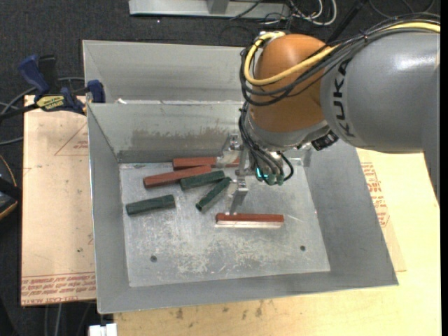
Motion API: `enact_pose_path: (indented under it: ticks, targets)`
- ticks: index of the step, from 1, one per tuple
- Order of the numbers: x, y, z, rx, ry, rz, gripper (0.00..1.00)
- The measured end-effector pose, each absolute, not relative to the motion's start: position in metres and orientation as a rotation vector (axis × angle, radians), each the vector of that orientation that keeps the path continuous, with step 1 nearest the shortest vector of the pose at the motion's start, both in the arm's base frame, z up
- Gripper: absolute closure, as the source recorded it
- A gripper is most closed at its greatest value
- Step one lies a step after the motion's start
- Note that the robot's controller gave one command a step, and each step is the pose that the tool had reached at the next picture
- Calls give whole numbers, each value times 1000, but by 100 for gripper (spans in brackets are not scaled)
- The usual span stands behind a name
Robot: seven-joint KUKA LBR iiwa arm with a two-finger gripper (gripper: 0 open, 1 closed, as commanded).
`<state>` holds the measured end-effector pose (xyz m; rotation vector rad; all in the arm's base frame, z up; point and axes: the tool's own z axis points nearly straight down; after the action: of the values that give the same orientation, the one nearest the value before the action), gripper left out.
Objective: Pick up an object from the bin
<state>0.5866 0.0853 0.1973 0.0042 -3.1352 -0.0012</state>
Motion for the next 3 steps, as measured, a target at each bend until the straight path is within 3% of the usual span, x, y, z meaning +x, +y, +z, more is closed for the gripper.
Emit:
enact_pose_path:
  ticks: [1,2,3]
  targets:
    - [588,85,201,2,-3143,-2,0]
    - [569,28,78,18,-3152,-11,100]
    - [569,28,78,18,-3152,-11,100]
